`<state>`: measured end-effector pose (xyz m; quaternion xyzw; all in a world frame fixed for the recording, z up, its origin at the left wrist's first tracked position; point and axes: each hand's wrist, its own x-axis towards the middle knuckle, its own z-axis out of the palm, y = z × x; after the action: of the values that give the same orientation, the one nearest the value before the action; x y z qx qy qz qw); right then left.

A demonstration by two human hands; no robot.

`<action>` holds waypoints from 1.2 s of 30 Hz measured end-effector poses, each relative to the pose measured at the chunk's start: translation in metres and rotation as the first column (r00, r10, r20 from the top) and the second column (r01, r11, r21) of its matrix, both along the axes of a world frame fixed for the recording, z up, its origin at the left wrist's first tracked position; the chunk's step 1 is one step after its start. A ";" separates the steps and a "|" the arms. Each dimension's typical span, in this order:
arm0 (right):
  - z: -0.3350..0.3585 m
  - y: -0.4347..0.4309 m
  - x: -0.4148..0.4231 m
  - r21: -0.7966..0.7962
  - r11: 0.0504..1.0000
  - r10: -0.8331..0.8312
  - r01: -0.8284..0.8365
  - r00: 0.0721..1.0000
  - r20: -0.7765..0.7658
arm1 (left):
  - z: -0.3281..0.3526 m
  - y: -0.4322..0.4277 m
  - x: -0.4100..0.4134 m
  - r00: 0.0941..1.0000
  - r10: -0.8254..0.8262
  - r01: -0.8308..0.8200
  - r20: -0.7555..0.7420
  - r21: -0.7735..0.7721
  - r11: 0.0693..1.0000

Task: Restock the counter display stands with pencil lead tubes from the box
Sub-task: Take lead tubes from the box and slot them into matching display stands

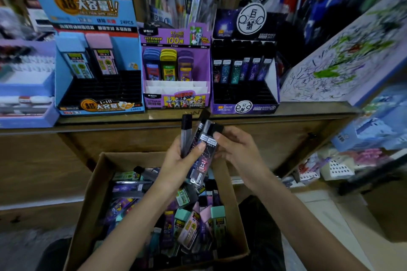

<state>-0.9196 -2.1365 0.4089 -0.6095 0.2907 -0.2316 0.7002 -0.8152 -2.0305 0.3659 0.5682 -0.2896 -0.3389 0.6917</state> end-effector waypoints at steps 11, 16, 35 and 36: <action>0.105 -0.139 0.007 -0.477 0.842 -0.232 0.252 0.967 0.102 | 0.069 -0.036 0.029 0.976 0.021 -0.006 0.215 -0.071 0.997; 0.110 -0.184 0.030 -0.671 0.726 -0.227 0.151 0.974 -0.026 | 0.074 -0.039 0.034 0.986 0.024 -0.011 0.168 -0.073 0.997; 0.084 -0.192 0.058 -0.711 0.702 -0.237 0.031 0.952 -0.193 | 0.070 -0.043 0.031 0.993 0.041 -0.034 0.110 -0.066 0.997; 0.084 -0.190 0.058 -0.726 0.688 -0.255 0.029 0.945 -0.204 | 0.070 -0.043 0.030 0.993 0.041 -0.033 0.109 -0.071 0.997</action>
<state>-0.8616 -2.3268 0.4929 -0.8351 0.3239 -0.2884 0.3383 -0.7855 -2.0733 0.4363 0.5673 -0.3284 -0.2839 0.6998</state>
